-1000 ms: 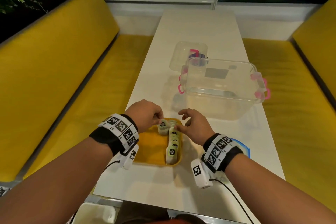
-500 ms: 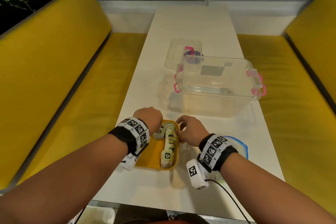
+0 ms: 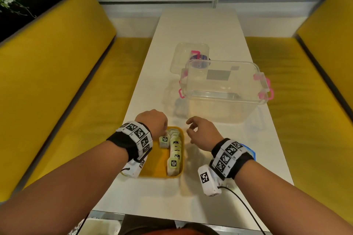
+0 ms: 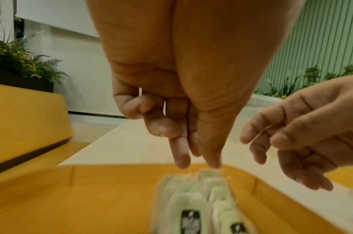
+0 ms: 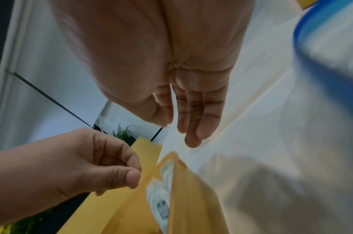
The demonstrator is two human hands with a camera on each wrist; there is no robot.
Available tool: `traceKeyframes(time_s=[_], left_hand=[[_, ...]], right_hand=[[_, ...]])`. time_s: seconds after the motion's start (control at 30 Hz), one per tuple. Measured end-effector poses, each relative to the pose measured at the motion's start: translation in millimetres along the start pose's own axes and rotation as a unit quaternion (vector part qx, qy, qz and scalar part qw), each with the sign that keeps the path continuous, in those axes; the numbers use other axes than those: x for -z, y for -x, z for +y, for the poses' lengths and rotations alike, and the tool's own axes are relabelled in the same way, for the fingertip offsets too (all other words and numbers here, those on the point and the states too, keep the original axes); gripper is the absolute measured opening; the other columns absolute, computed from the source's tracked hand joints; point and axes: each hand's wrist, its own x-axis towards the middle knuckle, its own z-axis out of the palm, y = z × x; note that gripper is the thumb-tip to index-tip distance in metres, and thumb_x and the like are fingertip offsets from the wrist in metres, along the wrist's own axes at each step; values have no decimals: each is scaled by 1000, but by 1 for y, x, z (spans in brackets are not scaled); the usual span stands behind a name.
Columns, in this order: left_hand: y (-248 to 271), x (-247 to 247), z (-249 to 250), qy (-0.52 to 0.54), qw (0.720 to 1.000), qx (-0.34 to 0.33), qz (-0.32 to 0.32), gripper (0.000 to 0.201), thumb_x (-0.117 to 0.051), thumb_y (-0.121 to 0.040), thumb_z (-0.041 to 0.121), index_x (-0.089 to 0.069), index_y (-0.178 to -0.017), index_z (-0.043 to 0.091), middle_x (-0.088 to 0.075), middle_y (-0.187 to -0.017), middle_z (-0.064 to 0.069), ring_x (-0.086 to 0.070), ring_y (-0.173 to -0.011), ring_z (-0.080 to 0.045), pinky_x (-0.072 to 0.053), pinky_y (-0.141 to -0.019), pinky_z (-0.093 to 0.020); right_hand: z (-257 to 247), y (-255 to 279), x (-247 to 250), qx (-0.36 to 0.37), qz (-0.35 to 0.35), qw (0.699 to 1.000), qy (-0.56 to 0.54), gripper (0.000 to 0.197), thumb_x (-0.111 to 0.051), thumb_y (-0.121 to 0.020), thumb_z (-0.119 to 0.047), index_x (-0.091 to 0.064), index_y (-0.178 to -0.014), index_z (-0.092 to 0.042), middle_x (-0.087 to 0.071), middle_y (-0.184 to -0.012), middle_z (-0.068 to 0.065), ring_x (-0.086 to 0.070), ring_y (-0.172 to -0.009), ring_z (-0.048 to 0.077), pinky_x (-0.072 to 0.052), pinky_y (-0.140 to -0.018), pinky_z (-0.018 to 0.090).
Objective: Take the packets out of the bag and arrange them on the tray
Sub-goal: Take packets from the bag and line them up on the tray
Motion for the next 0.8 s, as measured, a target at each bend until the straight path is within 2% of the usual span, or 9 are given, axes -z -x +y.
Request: traceKeyframes(time_s=[0.1,0.2,0.27,0.33,0.4,0.53,0.67,0.7,0.8], left_hand=[[8,16,16,29,998,-31,44,21,-61,-86,49,-68,-88,30,-68,-89,8,-62,-83,-16,-46,-68,-28],[16,29,51,85,989,-109,62,22,-58,-89,46,-68,-98,29,-68,-93,10,-61,-89,-14,-47,-74,-28],[20,32,80,116,977,-169,57,23,-60,-90,42,-66,-106,26,-69,-98,10,-61,-94,-13,-47,-79,-27],[22,27,109,133,969,-206,40,24,-61,-89,39,-65,-109,26,-69,-101,8,-61,-95,-12,-46,-79,-26],[22,17,134,148,964,-220,20,22,-62,-89,33,-66,-109,25,-70,-102,7,-61,-94,-14,-44,-78,-25],[19,-3,150,114,971,-209,-11,21,-57,-89,19,-69,-107,21,-70,-105,1,-62,-97,-19,-48,-82,-29],[20,-30,154,36,981,-186,-41,20,-61,-86,15,-70,-103,21,-69,-107,-2,-61,-102,-23,-48,-84,-32],[36,-35,199,22,977,-201,-61,21,-62,-86,16,-70,-105,21,-68,-109,-2,-61,-104,-24,-48,-85,-32],[34,-44,197,19,982,-182,-47,23,-61,-88,18,-68,-110,20,-67,-111,-5,-61,-104,-26,-48,-86,-33]], right_hand=[[9,11,22,16,23,1000,1,33,-47,-86,-1,-62,-110,-18,-66,-99,-2,-63,-81,20,-52,-79,31],[22,28,45,19,52,998,4,34,-45,-83,3,-62,-99,-22,-68,-93,-5,-59,-71,11,-45,-66,19],[33,42,57,21,87,996,12,28,-50,-84,0,-64,-100,-20,-67,-91,-6,-54,-66,2,-39,-63,12],[48,57,65,17,138,990,18,23,-56,-86,-5,-64,-104,-18,-66,-91,-6,-53,-65,3,-42,-66,16],[63,71,71,2,175,984,39,20,-61,-86,-11,-63,-105,-18,-65,-94,-3,-53,-69,11,-48,-74,28],[77,77,66,-72,136,979,135,27,-70,-84,-27,-61,-109,-22,-51,-109,5,-52,-77,20,-42,-73,28],[87,91,56,-126,69,980,141,36,-77,-77,-38,-63,-109,-29,-42,-113,6,-60,-86,28,-48,-81,28],[118,131,72,-153,66,978,125,42,-78,-75,-39,-62,-112,-30,-41,-115,5,-60,-89,28,-48,-83,28],[124,130,63,-151,43,983,100,46,-73,-80,-28,-55,-122,-26,-43,-123,9,-63,-92,32,-53,-85,33]])
